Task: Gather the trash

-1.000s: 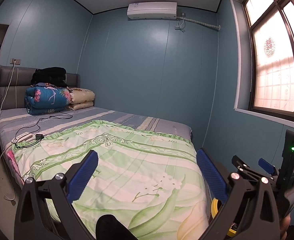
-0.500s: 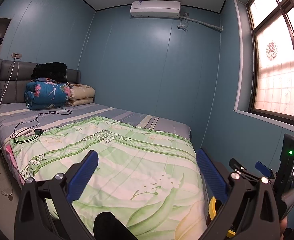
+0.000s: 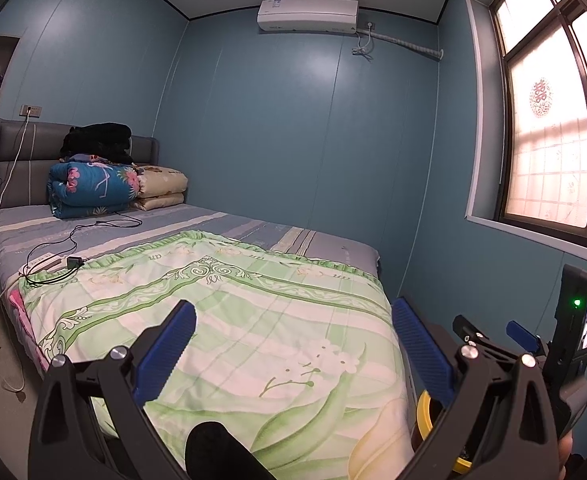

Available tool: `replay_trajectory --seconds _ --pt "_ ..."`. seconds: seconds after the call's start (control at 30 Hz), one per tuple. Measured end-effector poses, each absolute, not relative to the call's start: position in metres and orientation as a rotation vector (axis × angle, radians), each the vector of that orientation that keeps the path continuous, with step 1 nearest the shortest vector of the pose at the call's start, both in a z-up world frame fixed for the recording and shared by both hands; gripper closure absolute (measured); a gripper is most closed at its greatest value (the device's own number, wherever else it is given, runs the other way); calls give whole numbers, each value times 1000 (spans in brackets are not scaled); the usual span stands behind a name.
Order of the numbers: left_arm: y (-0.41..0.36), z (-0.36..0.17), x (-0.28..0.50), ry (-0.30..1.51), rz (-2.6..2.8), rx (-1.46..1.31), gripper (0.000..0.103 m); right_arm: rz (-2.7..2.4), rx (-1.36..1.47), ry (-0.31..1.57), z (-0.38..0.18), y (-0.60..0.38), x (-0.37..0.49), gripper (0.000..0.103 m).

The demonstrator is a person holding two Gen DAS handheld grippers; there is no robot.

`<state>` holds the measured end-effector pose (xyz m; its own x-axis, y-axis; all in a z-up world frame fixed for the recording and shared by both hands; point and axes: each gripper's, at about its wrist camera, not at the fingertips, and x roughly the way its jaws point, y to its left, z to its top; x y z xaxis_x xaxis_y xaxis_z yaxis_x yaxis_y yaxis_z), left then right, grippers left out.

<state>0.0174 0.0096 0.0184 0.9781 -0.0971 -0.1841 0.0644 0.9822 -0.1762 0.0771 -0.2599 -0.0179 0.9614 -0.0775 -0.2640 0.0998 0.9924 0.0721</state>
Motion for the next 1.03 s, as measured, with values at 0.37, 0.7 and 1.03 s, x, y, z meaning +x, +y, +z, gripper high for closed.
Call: replay_trajectory --seconds 0.37,0.7,1.03 --pt "8 15 23 214 -96 -171 8 -89 97 282 -23 -262 80 8" --pt "11 10 26 228 -123 -186 8 -85 99 288 -25 -263 80 8" --pt "7 12 26 232 -121 -173 8 -87 103 295 -26 -263 81 8"
